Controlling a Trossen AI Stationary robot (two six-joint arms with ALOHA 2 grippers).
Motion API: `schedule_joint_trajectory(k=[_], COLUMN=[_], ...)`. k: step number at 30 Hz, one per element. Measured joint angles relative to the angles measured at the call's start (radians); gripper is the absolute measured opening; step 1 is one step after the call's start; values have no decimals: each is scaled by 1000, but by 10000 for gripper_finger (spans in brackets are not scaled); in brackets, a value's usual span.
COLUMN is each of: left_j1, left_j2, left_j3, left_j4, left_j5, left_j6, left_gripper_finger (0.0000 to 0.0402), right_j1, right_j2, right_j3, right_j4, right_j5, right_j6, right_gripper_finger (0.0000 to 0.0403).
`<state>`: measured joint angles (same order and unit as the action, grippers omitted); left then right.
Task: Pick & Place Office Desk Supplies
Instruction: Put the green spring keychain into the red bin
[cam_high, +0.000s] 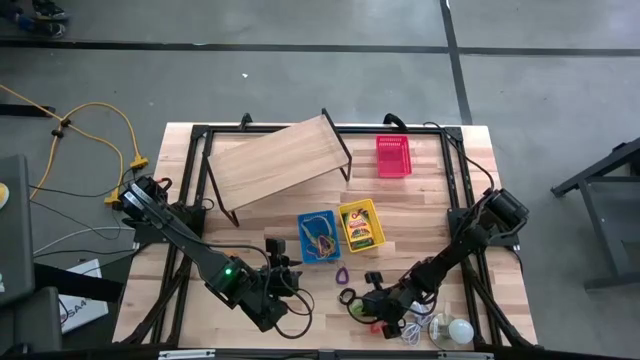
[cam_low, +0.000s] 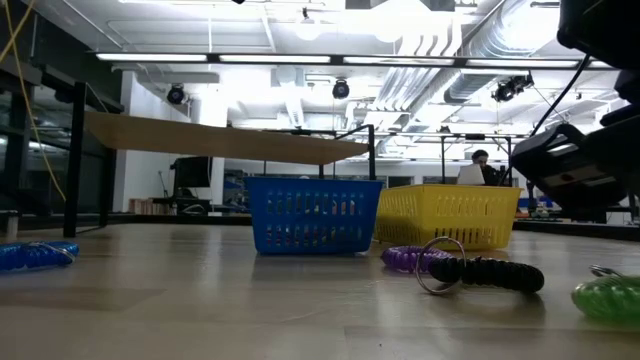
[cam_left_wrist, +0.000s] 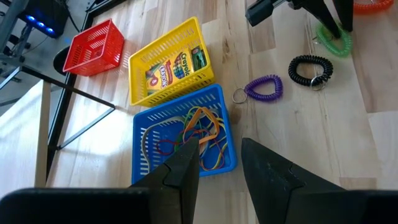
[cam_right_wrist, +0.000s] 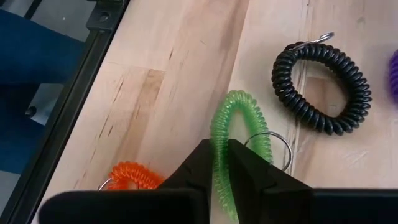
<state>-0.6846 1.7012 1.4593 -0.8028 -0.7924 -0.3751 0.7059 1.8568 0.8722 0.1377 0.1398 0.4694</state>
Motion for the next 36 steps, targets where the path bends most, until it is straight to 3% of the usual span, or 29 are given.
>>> schedule_joint_trajectory(k=[11, 25, 36], left_j1=[0, 0, 0], left_j2=[0, 0, 0], left_j3=[0, 0, 0], left_j4=[0, 0, 0], left_j5=[0, 0, 0], left_j6=[0, 0, 0], left_gripper_finger=[113, 113, 113], right_j1=[0, -6, -59], right_j2=[-17, -285, -309], right_j3=[0, 0, 0], right_j4=[-1, -166, -213], right_j5=[-10, 97, 94], right_j6=[0, -24, -18], right_gripper_finger=[24, 23, 23])
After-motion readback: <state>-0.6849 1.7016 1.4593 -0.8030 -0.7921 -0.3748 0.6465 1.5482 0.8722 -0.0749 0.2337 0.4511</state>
